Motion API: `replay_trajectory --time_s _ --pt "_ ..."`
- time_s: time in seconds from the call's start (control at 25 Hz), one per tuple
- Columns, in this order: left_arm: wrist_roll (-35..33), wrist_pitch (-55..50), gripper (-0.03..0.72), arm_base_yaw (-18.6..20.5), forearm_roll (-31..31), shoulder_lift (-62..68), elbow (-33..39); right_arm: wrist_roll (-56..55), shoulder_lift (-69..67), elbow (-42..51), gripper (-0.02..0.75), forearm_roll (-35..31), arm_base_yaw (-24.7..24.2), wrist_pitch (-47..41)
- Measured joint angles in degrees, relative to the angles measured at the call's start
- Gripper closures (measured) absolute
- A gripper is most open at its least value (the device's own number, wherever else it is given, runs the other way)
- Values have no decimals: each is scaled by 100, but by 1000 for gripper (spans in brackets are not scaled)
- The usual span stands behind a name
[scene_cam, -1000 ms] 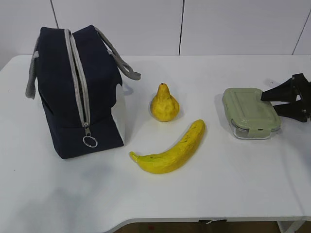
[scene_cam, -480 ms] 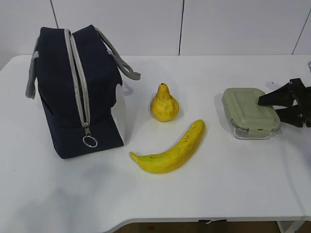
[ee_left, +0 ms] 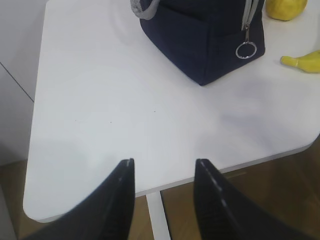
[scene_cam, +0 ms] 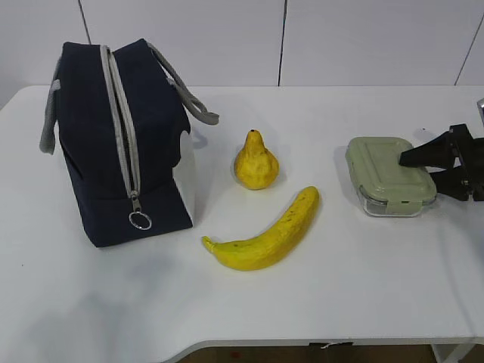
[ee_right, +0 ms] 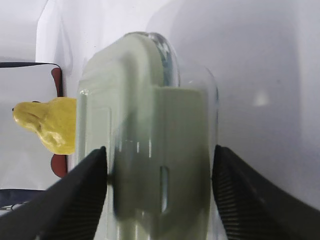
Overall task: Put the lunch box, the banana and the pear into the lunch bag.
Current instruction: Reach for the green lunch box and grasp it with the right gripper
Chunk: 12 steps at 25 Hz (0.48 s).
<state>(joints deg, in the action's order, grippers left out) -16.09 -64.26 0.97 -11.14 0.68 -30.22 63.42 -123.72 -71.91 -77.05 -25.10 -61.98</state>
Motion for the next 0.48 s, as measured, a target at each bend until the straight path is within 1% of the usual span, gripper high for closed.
replay_trajectory --time_s 0.12,0.32,0.48 --pt "0 0 389 0 0 0 0 0 0 0 230 0 0 0" --pt "0 0 389 0 0 0 0 0 0 0 311 -14 0 -14" --pt "0 0 389 0 0 0 0 0 0 0 332 -14 0 -14"
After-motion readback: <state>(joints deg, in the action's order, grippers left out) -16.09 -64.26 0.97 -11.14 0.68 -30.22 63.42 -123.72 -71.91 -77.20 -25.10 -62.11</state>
